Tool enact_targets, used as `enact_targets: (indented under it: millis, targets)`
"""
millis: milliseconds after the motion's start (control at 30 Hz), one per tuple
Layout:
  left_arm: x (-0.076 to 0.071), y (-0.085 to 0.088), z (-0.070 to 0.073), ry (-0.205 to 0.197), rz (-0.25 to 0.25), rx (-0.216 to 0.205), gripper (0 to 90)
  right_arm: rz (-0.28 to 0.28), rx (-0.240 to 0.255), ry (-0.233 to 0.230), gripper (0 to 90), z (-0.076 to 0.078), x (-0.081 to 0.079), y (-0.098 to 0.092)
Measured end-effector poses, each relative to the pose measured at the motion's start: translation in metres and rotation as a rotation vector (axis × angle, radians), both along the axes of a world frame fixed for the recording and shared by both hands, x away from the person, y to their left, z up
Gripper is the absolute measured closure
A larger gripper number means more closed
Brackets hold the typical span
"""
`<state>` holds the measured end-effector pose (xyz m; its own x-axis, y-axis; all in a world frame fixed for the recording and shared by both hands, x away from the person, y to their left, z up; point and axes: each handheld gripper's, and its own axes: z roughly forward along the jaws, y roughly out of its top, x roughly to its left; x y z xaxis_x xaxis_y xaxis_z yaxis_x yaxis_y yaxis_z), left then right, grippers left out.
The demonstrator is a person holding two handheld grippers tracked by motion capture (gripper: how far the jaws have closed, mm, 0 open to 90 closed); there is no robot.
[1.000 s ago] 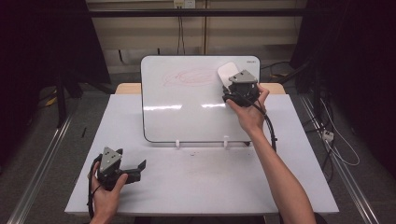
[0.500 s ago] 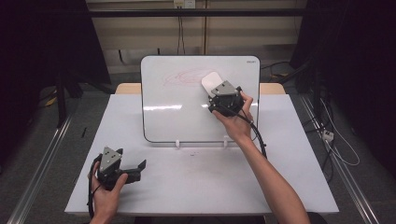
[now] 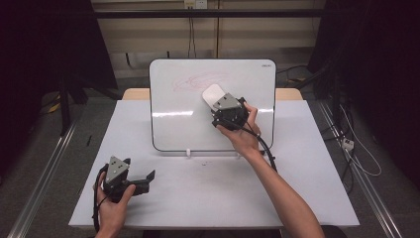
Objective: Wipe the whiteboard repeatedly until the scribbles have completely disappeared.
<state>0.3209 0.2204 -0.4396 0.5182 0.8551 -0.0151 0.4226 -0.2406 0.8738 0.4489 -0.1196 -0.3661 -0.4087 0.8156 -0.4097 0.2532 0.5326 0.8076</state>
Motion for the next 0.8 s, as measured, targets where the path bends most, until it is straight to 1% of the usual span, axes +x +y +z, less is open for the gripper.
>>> enact_targets:
  millis: [67, 167, 267, 500, 667, 700, 800]
  targets:
    - [0.0, 0.0, 0.0, -0.001, 0.001, -0.006, 5.0, -0.007, 0.011, 0.0, 31.5, 0.002, 0.003, -0.001]
    - [0.0, 0.001, 0.0, 0.001, 0.0, 0.0, 5.0, -0.017, 0.022, -0.002, 31.5, 0.007, 0.007, -0.005]
    - [0.0, 0.002, 0.0, -0.003, 0.004, -0.008, 5.0, -0.034, 0.038, -0.003, 31.5, 0.012, 0.01, -0.01]
    - [-0.001, 0.003, 0.001, -0.001, 0.005, -0.004, 5.0, -0.091, 0.074, -0.015, 31.5, 0.027, 0.021, -0.032]
    - [0.0, 0.003, 0.001, 0.0, 0.006, -0.006, 5.0, -0.14, 0.113, -0.023, 31.5, 0.037, 0.027, -0.048]
    - [0.0, 0.003, 0.001, 0.0, 0.006, -0.005, 5.0, -0.142, 0.119, -0.023, 31.5, 0.038, 0.028, -0.05]
    - [0.0, 0.003, 0.001, -0.001, 0.01, -0.008, 5.0, -0.157, 0.109, -0.035, 31.5, 0.037, 0.027, -0.047]
